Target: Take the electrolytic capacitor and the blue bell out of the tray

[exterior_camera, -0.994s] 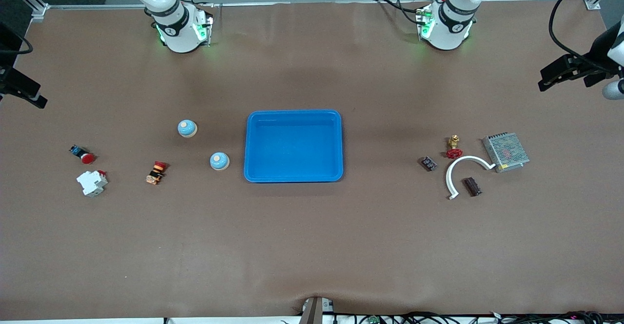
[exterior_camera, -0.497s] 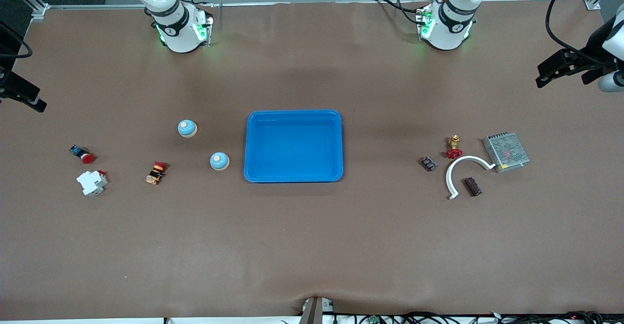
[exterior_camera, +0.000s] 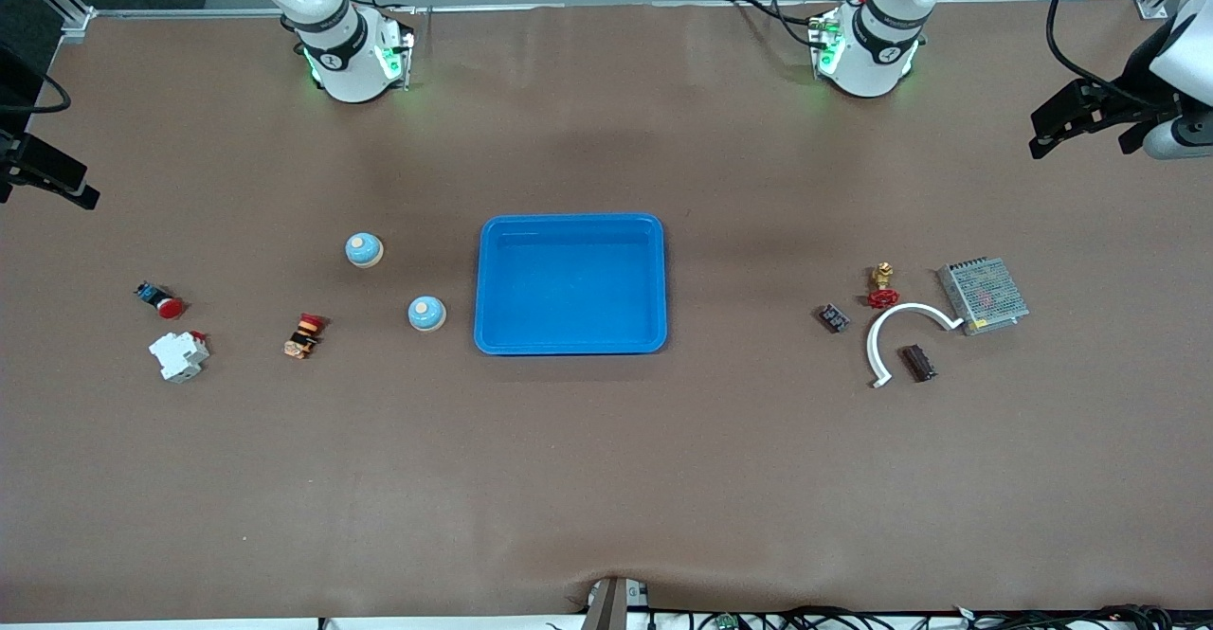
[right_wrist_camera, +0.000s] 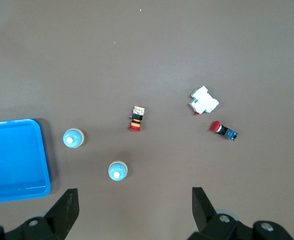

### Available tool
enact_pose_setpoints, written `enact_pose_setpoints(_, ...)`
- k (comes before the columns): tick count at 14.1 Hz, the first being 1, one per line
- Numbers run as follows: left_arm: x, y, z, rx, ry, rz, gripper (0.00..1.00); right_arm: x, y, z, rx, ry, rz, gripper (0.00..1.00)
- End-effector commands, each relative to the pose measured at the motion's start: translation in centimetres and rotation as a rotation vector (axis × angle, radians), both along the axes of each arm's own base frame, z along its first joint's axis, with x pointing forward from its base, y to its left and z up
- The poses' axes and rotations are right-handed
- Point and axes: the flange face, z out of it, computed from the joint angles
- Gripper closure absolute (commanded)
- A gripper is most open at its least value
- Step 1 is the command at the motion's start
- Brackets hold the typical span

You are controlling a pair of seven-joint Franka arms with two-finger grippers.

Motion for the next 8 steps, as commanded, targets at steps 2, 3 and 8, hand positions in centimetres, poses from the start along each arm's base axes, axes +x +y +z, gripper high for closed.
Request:
enact_pose_setpoints(2, 0.01, -0.19, 0.99, 0.006, -0.017, -0.020, 0.00, 0.19, 0.02, 0.41, -0.016, 0.007, 0.004, 0.00)
enact_pose_setpoints(3, 0.01, -0.19, 1.06, 0.006, -0.019, -0.022, 0.00, 0.14, 0.04, 0.49, -0.015, 0.006, 0.005, 0.00)
enact_pose_setpoints(8, -0.01, -0.19, 1.36, 0.006, -0.020, -0.018, 0.00, 0.16, 0.25, 0.35, -0.012, 0.008, 0.010, 0.00)
